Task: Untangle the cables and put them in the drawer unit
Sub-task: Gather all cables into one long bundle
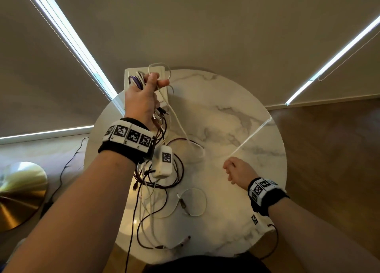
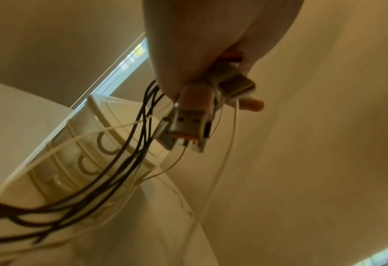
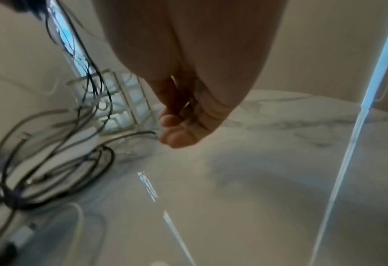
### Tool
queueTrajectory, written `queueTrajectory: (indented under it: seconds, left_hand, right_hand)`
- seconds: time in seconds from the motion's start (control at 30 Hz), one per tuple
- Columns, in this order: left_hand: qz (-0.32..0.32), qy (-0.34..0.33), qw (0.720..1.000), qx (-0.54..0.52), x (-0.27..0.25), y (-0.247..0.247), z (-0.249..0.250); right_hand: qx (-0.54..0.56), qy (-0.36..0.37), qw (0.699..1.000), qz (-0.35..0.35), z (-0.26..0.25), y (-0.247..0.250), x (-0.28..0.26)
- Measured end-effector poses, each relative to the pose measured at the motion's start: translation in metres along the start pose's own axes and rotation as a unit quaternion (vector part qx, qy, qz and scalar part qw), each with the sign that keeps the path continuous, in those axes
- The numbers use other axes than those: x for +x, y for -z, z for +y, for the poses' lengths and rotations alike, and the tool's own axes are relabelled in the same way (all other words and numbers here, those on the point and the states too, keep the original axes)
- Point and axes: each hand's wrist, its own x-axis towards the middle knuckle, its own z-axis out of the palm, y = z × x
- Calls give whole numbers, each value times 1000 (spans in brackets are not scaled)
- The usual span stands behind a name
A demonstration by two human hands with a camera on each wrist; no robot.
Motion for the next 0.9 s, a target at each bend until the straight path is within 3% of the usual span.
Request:
queueTrajectory:
  seconds: [0.07,0.17,0.27,0.33,0.47,0.57,0.73,0.77,0.8,0.87,0.9]
  left_hand:
    - [-64,37,995,63,-2,-3,-6]
    - [-174,70,973,136,-16,-21,-21]
    - [-210,84,967,120,-23,-28,-29]
    - [-205,93,971,82,-21,-23,-25]
    - [-150,59,986,47,-8,-8,2]
    - [-106,38,993,31,2,5,19]
    - [-151,43,979,127,4,2,4]
    - [-160,57,965,201,4,-1,-1]
    - [-167,63,932,315,5,-4,-5]
    - [-182,62,818,542,9,-3,-12]
    - [-185,57,776,601,12,0,-14]
  right_hand:
    - [79,55,995,30,-24,-3,-8]
    - [145,148,978,-11,-82,-9,-9]
    - [83,225,970,-40,-129,-13,-9]
    - [92,239,965,-58,-142,-15,-12]
    - [131,168,972,-104,-116,-26,-20]
    - [26,117,988,-98,-69,-39,-33]
    - [-103,63,976,-179,-15,-60,-49]
    - [-138,43,969,-202,-7,-64,-49]
    - [-189,27,955,-225,-1,-66,-48]
    - [-316,0,920,-231,8,-63,-40]
    - [-353,-6,914,-199,8,-57,-34]
